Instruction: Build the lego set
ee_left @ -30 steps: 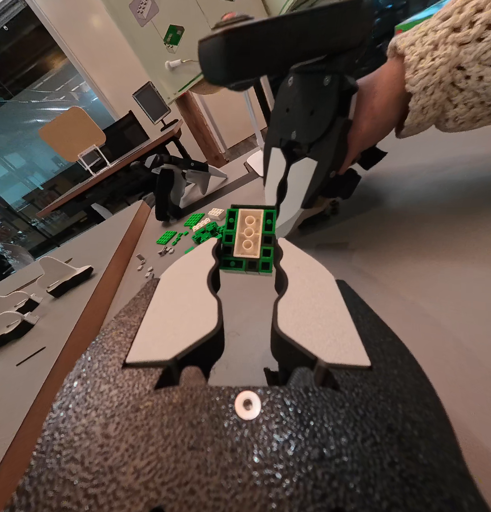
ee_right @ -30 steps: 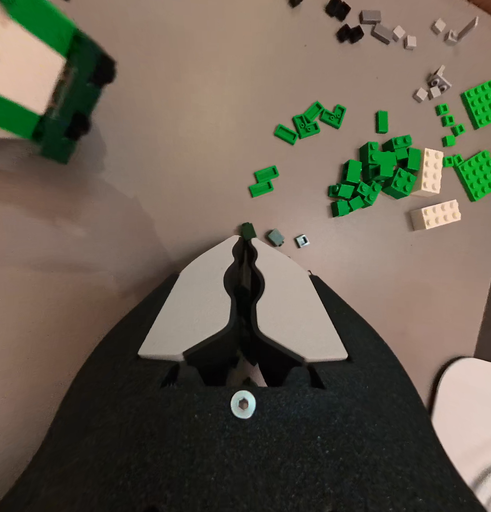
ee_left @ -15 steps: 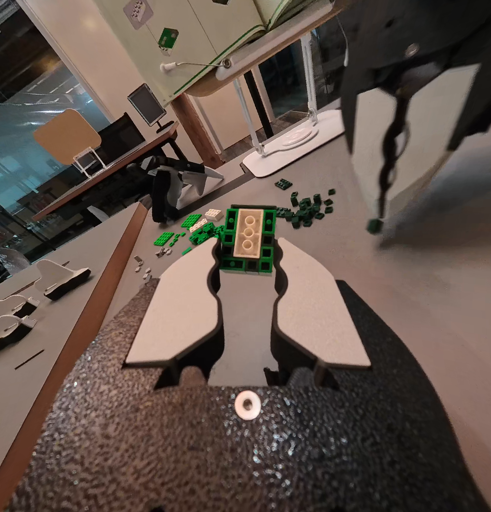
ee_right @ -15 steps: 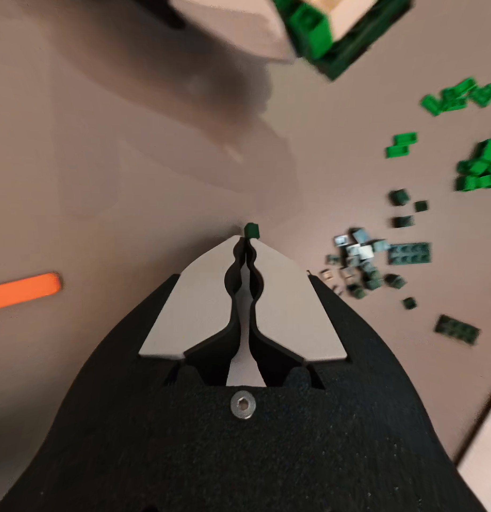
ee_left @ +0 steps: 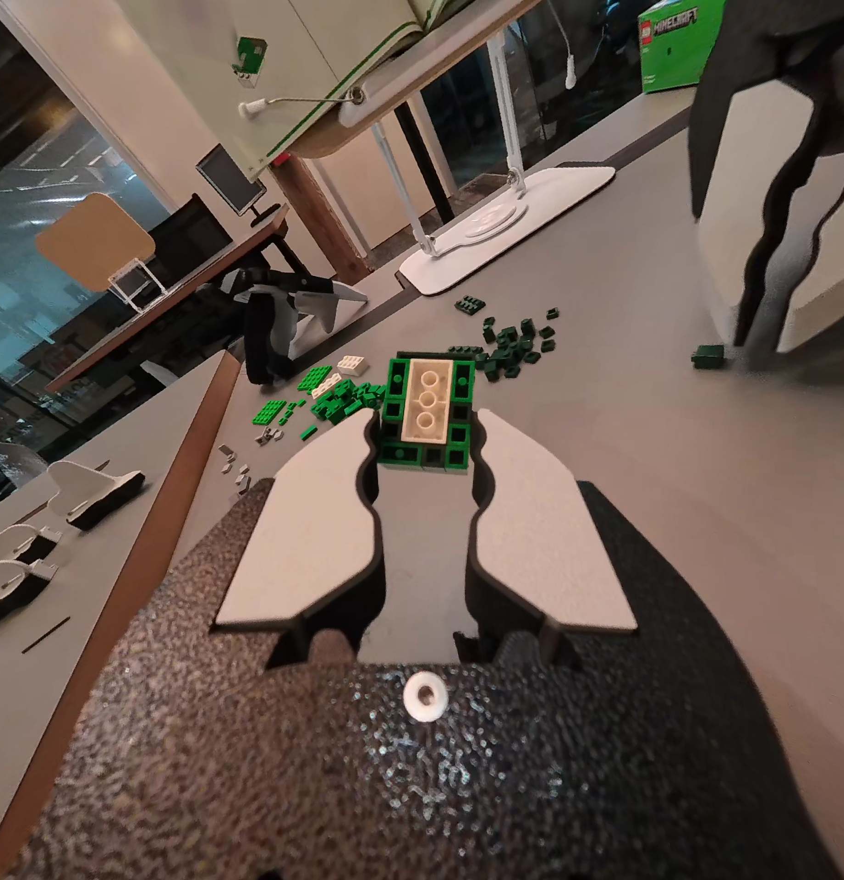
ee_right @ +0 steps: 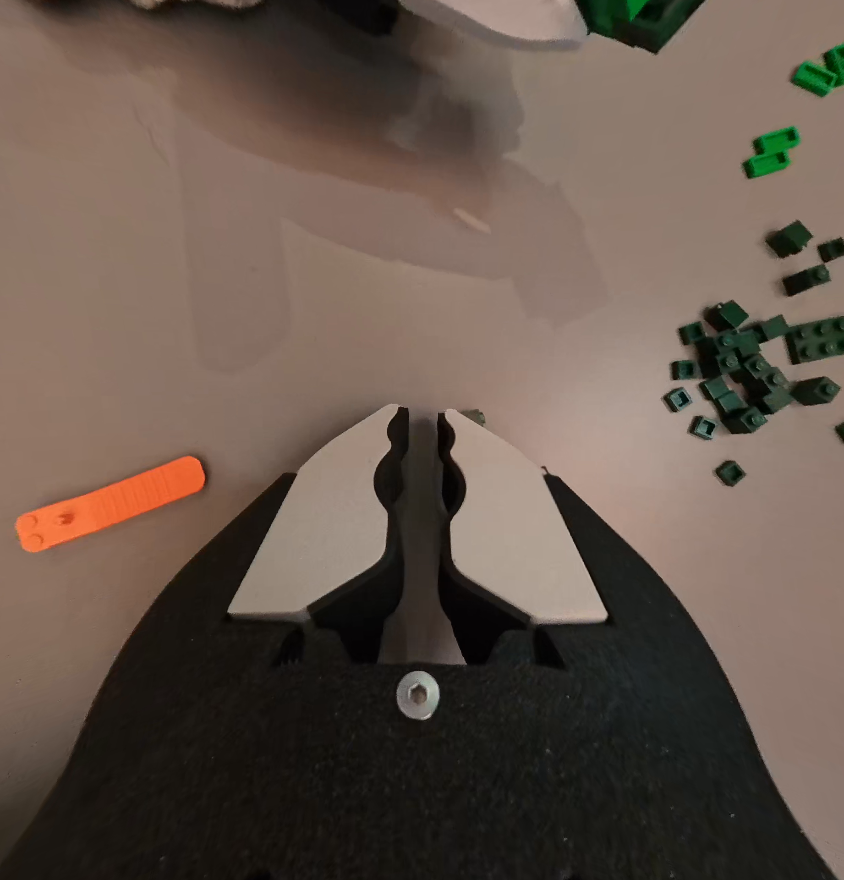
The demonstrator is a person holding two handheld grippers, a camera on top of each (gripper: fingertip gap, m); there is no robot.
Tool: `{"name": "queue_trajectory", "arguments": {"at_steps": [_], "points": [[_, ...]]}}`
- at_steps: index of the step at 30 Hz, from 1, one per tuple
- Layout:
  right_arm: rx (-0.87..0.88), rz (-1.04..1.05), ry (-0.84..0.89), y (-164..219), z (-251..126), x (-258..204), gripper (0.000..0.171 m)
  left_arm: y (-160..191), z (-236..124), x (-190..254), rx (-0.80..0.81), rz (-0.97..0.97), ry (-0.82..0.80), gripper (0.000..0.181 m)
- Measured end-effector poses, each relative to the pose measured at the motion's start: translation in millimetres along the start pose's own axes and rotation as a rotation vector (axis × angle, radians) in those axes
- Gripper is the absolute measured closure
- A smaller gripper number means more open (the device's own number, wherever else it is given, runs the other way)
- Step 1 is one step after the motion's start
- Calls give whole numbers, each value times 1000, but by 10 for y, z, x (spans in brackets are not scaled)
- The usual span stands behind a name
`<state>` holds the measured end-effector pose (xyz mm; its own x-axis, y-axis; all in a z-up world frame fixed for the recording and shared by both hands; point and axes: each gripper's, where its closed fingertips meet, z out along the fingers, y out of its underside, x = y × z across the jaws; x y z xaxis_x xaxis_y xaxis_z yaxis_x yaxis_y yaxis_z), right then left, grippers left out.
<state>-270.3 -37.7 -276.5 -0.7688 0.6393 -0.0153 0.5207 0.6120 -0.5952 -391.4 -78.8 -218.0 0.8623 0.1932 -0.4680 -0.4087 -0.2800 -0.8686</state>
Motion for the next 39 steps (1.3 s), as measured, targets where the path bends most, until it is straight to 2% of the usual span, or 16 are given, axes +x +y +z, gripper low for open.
{"name": "queue_trajectory", "arguments": {"at_steps": [3, 9, 13, 16, 19, 23, 27, 33, 35, 39], "points": [[-48, 20, 82, 88, -31, 98, 160, 8, 0, 9, -4, 6, 4, 145], [-34, 269, 150, 91, -70, 198, 157, 27, -5, 43, -13, 30, 14, 145], [15, 403, 286, 23, -137, 277, 136, 34, -13, 43, -14, 28, 16, 145], [31, 497, 314, 19, -61, 185, 127, 41, -17, 52, -18, 33, 19, 145], [4, 513, 419, 104, -6, 205, 130, 49, -21, 61, -21, 37, 23, 145], [26, 527, 432, 98, 57, 193, 143, 54, -31, 68, -22, 40, 25, 145], [-5, 476, 466, 123, 41, 229, 163, 60, -33, 73, -24, 44, 27, 145], [-16, 326, 487, 84, 15, 183, 163, 79, -26, 82, -33, 70, 23, 145], [-31, 202, 472, 49, -7, 97, 164, 78, -26, 100, -32, 78, 30, 145], [-113, 6, 548, 82, -188, 21, 164, 26, -43, 162, 0, 90, 55, 145]]}}
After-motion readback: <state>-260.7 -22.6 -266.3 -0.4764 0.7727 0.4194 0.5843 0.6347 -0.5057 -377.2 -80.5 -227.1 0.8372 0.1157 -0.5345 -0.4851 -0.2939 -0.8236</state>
